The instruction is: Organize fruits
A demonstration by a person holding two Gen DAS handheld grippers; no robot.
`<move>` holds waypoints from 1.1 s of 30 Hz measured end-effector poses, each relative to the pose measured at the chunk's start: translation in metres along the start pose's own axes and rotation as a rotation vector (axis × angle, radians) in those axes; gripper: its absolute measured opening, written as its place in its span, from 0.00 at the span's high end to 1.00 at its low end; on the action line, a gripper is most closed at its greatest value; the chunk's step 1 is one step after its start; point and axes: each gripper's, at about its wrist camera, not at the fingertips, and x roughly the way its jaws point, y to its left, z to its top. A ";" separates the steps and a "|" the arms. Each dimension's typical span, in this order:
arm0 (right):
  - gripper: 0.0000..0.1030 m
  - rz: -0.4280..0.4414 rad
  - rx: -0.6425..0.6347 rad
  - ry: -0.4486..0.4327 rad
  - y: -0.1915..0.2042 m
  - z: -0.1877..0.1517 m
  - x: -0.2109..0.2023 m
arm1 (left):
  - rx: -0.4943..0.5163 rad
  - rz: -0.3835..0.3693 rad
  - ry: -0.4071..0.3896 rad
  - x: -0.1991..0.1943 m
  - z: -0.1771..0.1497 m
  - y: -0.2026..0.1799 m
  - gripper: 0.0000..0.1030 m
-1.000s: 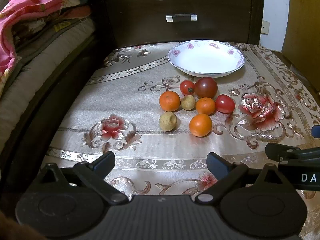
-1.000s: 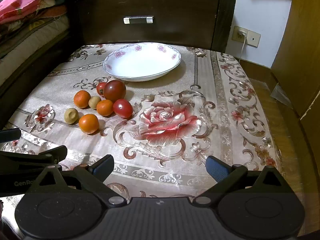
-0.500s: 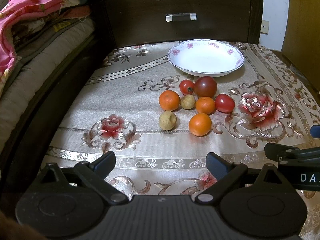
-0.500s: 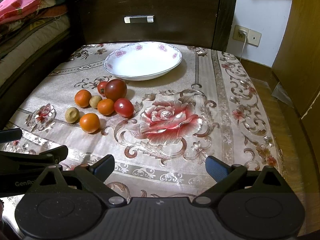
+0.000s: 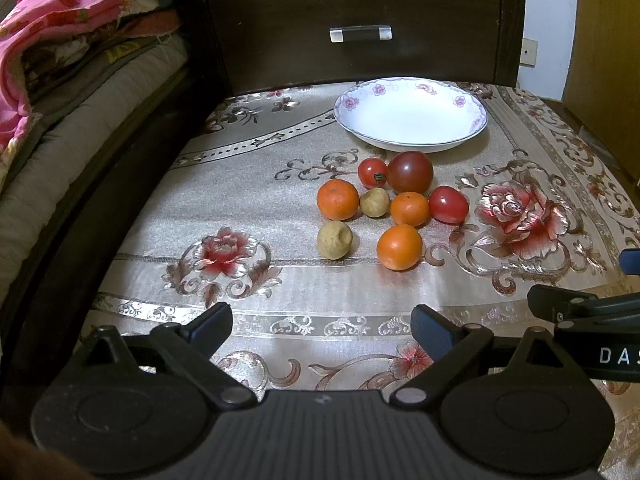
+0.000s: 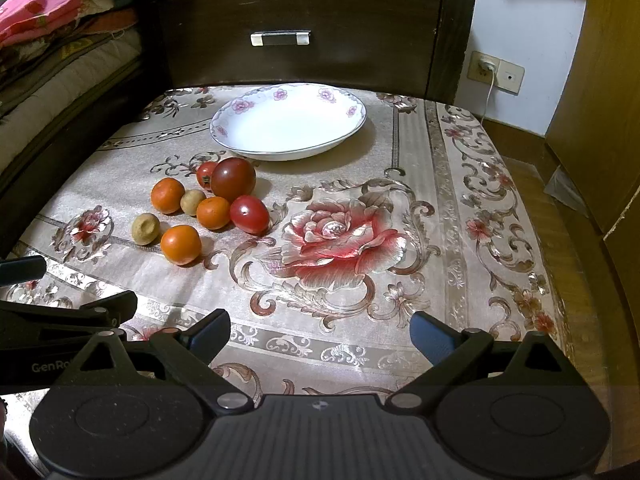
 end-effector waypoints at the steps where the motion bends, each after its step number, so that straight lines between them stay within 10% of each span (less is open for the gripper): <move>1: 0.09 0.000 0.000 0.000 0.000 0.000 0.000 | 0.000 -0.003 0.001 0.000 0.000 0.000 0.04; 18: 0.23 0.115 -0.048 0.021 0.005 0.024 -0.001 | 0.067 -0.018 -0.058 -0.006 0.022 0.012 0.07; 33: 0.40 0.343 -0.196 0.077 0.030 0.057 0.038 | 0.225 -0.111 0.055 0.035 0.039 0.029 0.17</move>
